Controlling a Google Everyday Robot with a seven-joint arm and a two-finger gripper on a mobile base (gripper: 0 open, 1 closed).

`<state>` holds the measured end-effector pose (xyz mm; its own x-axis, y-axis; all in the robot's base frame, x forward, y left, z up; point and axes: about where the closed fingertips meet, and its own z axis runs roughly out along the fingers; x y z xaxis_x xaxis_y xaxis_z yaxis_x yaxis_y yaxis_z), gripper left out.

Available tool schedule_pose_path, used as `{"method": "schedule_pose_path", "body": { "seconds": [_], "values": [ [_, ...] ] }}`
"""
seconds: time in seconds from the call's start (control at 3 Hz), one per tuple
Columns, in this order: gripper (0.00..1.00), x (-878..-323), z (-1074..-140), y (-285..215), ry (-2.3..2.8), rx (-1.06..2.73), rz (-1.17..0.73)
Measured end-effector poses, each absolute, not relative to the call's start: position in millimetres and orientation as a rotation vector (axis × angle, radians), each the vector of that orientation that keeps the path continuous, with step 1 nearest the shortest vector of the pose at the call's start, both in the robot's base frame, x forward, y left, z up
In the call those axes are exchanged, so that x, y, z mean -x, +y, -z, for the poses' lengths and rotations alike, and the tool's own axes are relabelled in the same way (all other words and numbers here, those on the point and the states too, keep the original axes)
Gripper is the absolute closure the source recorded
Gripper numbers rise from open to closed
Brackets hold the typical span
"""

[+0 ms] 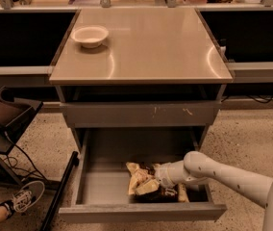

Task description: Pick brown chip bag from middle drawer and place on counter

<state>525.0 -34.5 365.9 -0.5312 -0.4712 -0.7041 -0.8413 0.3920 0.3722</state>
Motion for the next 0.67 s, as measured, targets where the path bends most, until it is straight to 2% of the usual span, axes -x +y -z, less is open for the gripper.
{"method": "schedule_pose_path", "body": {
  "seconds": [0.67],
  "values": [
    [0.89,-525.0,-380.9,-34.5,2.161,1.122,-0.994]
  ]
}}
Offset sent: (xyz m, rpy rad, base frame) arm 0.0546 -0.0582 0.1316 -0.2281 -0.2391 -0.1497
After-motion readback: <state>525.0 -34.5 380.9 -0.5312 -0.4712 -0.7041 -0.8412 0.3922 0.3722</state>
